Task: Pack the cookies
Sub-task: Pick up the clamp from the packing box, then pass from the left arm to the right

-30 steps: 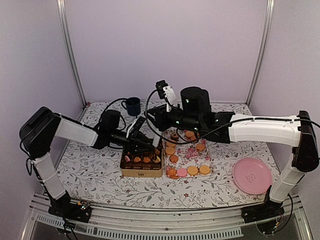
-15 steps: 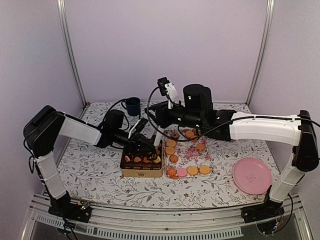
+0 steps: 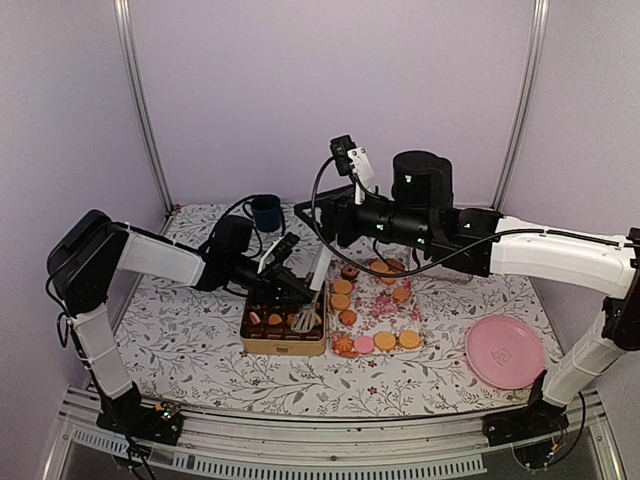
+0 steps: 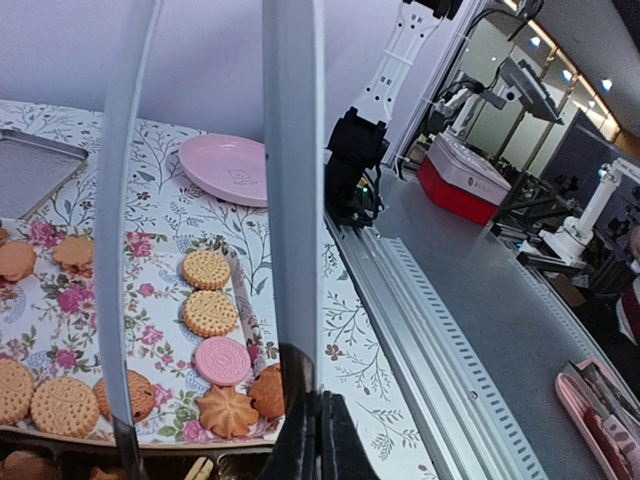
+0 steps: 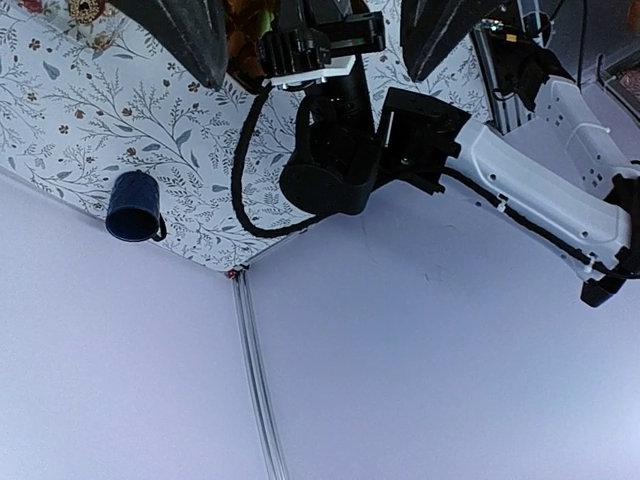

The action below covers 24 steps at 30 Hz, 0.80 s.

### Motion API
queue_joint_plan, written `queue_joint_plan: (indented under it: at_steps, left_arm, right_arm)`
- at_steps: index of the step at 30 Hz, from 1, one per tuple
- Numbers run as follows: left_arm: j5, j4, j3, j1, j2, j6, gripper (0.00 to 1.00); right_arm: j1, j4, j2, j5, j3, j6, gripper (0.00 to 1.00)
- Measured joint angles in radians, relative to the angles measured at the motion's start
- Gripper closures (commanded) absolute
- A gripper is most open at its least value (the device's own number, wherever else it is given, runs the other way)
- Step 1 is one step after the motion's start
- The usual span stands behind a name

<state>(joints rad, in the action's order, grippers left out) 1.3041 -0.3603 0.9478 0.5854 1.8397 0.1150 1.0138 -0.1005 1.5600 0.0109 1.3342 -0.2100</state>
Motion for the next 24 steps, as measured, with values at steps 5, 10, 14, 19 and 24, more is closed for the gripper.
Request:
queue_joint_plan:
  at_steps: [5, 10, 14, 19, 24]
  left_arm:
    - [0.017, 0.006, 0.000, 0.000, -0.014, -0.036, 1.00]
    - [0.042, 0.006, 0.000, -0.001, -0.054, -0.070, 1.00]
    - [0.089, -0.048, -0.005, -0.006, -0.085, -0.172, 1.00]
    - [0.172, -0.485, -0.097, -0.009, -0.096, -0.592, 1.00]
    - [0.232, -0.943, -0.113, -0.008, -0.051, -1.031, 1.00]
  right_arm:
    - [-0.010, 0.030, -0.067, 0.003, -0.013, 0.001, 0.33]
    - [-0.051, 0.046, -0.163, 0.033, -0.089, -0.011, 0.32]
    - [-0.102, 0.052, -0.286, 0.098, -0.230, -0.029, 0.38]
    - [-0.132, 0.041, -0.364, 0.184, -0.374, -0.063, 0.42]
    - [-0.132, 0.014, -0.278, 0.298, -0.386, -0.089, 0.26]
